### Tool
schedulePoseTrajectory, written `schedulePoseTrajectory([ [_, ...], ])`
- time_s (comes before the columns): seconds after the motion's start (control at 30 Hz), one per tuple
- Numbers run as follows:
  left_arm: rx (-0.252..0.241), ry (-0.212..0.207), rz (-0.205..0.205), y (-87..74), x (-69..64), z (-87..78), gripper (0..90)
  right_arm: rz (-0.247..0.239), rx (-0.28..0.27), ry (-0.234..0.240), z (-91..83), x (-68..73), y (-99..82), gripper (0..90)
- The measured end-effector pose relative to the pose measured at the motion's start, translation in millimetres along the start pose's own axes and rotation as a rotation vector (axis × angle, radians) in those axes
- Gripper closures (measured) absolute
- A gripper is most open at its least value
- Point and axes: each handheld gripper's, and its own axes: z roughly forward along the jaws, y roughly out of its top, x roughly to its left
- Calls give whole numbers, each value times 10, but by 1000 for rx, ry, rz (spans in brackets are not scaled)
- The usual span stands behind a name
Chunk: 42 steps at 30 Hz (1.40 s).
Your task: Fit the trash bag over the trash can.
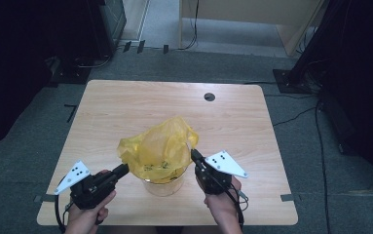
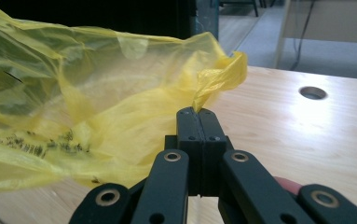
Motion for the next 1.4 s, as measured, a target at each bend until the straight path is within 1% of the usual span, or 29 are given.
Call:
schedulePoseTrajectory([
  [0.1, 22, -8, 19, -53, -36, 20, 893, -4, 8, -8, -72, -57, -78, 900],
  [0.27, 55, -19, -1, -117, -23, 41, 900, 7, 23, -15, -103, -90, -179, 900],
  [0.33, 93, -1, 5, -131, -24, 61, 900, -17, 51, -27, -76, -98, -253, 900],
  [0.37, 93, -1, 5, -131, -24, 61, 900, -17, 51, -27, -76, -98, -253, 900],
  [0.4, 124, 25, 40, -145, -32, 85, 900, -16, 68, -36, -51, -119, -300, 900],
  [0.43, 124, 25, 40, -145, -32, 85, 900, -15, 76, -39, -41, -130, -317, 900],
  [0.47, 150, 34, 50, -171, -21, 114, 900, -12, 83, -41, -25, -141, -340, 900],
  [0.57, 171, 46, 56, -204, -1, 149, 900, 0, 106, -41, 33, -168, -387, 900],
  [0.6, 208, 65, 65, -250, 27, 200, 900, 1, 115, -39, 54, -171, -405, 900],
  [0.63, 208, 65, 65, -250, 27, 200, 900, 2, 127, -37, 79, -169, -429, 900],
  [0.67, 251, 94, 78, -325, 94, 251, 900, 3, 139, -36, 104, -171, -461, 900],
  [0.7, 251, 94, 78, -325, 94, 251, 900, 7, 151, -30, 130, -172, -497, 900],
  [0.73, 264, 95, 58, -369, 141, 277, 900, 7, 151, -30, 130, -172, -497, 900],
  [0.77, 275, 98, 10, -446, 232, 304, 900, 18, 176, -17, 183, -176, -578, 900],
  [0.83, 250, 81, -19, -462, 283, 274, 900, 18, 180, -2, 191, -166, -612, 900],
  [0.87, 250, 81, -19, -462, 283, 274, 863, 9, 176, -1, 185, -156, -617, 900],
  [0.9, 229, 80, -27, -442, 290, 241, 863, 9, 176, -1, 185, -156, -617, 900],
  [0.93, 179, 90, -21, -368, 286, 156, 756, 9, 158, -5, 158, -150, -602, 900],
  [1.0, 118, 110, -26, -276, 251, 69, 680, 10, 143, -11, 137, -154, -582, 900],
  [1.03, 118, 110, -26, -276, 251, 69, 636, 10, 143, -11, 137, -154, -582, 900],
  [1.07, 81, 129, -21, -219, 212, 16, 589, 11, 128, -15, 109, -156, -561, 900],
  [1.13, 7, 148, -14, -104, 115, -101, 569, 13, 116, -21, 87, -150, -545, 900],
  [1.17, -16, 160, -5, -66, 74, -143, 562, 13, 112, -21, 77, -146, -539, 900],
  [1.2, -39, 170, 4, -30, 25, -181, 562, 12, 105, -24, 63, -138, -529, 900],
  [1.23, -39, 170, 4, -30, 25, -181, 563, 12, 105, -24, 63, -138, -529, 900],
  [1.3, -95, 187, 32, 76, -141, -291, 559, 6, 83, -28, 16, -115, -491, 900],
  [1.33, -95, 187, 32, 76, -141, -291, 551, 6, 83, -28, 16, -115, -491, 900],
  [1.37, -115, 187, 40, 110, -204, -324, 551, 7, 75, -28, 2, -104, -477, 900],
  [1.4, -144, 173, 54, 174, -327, -376, 524, -1, 65, -27, -21, -79, -454, 900],
])
